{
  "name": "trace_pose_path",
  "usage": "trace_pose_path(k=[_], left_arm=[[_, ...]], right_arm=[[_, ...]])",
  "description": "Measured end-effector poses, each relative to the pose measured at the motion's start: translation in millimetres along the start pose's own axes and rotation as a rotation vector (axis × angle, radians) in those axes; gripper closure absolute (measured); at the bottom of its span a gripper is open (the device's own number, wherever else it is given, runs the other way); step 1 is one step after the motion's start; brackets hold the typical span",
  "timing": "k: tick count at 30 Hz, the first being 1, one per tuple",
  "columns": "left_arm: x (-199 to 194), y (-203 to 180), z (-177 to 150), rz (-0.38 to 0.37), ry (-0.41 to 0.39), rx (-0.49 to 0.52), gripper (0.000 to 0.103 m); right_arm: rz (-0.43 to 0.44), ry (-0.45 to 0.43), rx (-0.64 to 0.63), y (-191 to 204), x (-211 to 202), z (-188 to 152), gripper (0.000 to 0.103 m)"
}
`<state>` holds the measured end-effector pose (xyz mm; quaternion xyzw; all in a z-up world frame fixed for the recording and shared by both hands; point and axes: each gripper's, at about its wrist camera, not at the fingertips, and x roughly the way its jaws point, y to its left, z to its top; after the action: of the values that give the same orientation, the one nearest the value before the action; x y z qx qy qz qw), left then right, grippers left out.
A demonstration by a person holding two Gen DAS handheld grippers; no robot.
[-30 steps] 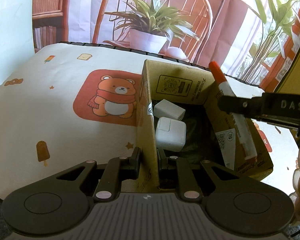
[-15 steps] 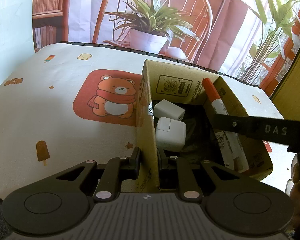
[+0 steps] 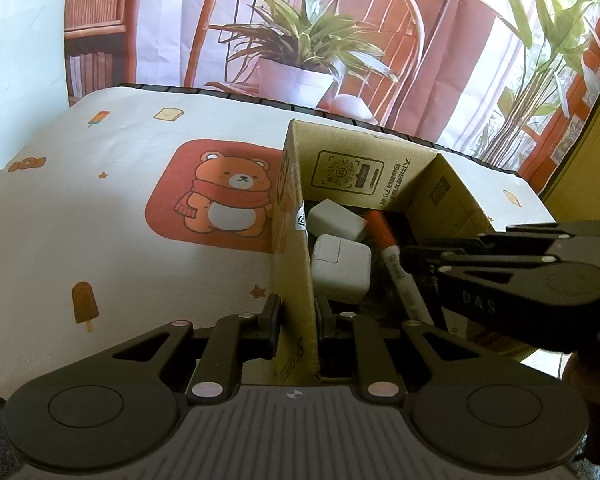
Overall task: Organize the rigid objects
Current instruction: 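Carry the marker over the box and drop it in with the right gripper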
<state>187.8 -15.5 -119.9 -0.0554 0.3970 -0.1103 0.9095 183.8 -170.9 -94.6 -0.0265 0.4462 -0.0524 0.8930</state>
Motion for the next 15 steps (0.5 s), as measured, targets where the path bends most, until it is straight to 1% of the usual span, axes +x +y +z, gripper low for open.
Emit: trace_pose_path(k=[4, 10, 13, 15], left_arm=[[0, 0, 0, -0.001, 0.000, 0.000, 0.085], [0, 1, -1, -0.001, 0.000, -0.001, 0.085], [0, 1, -1, -0.001, 0.000, -0.001, 0.085], [0, 1, -1, -0.001, 0.000, -0.002, 0.085]], right_arm=[[0.023, 0.005, 0.019, -4, 1, 2, 0.088], [0.057, -0.012, 0.049, -8, -3, 1, 0.083], [0.068, -0.029, 0.056, -11, -9, 0, 0.074], [0.075, -0.052, 0.060, -10, -14, 0, 0.063]])
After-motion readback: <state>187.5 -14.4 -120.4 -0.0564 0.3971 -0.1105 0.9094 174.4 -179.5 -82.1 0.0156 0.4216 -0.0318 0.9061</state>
